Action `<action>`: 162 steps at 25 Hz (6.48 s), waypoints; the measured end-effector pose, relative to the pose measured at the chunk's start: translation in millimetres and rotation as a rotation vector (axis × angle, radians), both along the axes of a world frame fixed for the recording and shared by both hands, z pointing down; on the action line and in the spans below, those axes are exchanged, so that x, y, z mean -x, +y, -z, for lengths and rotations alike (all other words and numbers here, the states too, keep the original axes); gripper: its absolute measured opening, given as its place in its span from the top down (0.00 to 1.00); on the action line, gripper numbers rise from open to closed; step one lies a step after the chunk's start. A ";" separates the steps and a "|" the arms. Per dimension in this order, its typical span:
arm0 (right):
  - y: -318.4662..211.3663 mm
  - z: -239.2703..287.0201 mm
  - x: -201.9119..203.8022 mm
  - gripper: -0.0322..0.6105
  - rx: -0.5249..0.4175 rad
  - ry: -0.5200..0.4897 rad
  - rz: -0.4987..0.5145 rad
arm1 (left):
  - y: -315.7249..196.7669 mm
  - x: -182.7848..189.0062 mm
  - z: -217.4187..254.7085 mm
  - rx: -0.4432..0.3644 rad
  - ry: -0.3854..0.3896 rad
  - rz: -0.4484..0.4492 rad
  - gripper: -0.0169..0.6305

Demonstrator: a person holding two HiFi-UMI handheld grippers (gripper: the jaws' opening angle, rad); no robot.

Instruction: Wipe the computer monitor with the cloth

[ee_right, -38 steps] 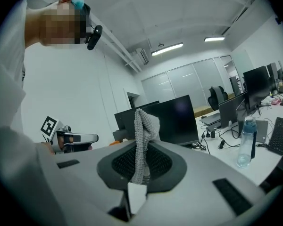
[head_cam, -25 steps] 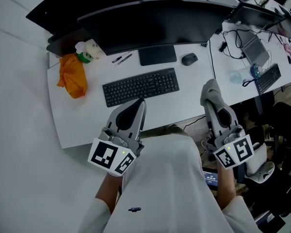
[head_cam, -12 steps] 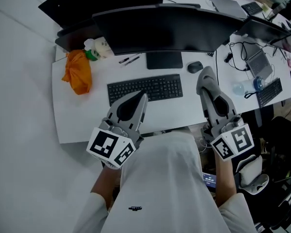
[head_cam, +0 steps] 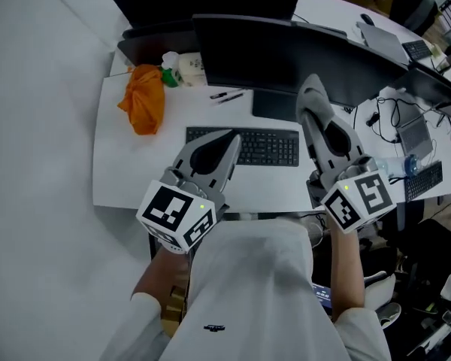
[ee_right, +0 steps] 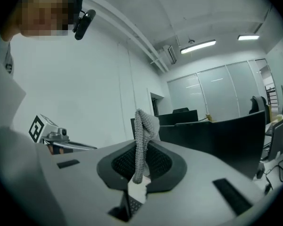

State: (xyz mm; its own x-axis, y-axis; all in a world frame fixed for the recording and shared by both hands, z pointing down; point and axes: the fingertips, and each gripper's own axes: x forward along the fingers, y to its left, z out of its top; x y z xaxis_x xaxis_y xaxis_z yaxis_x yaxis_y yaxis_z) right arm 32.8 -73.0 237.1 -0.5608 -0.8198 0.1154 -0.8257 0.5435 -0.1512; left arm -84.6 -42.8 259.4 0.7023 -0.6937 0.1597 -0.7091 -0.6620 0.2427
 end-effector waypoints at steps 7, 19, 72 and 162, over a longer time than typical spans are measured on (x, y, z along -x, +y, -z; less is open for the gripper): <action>-44.1 25.0 40.0 0.91 -0.015 0.024 0.074 | -27.9 18.4 9.6 -0.008 -0.039 0.056 0.95; -119.3 74.3 94.1 0.91 -0.105 0.246 0.197 | -76.8 35.3 25.0 -0.024 -0.076 0.097 0.95; -207.2 7.3 74.6 0.90 0.135 0.329 0.061 | -67.0 19.4 7.7 0.014 -0.084 0.102 0.95; -149.0 -14.0 -311.0 0.90 0.225 0.279 -0.507 | -63.2 -211.3 2.4 0.010 -0.185 -0.275 0.95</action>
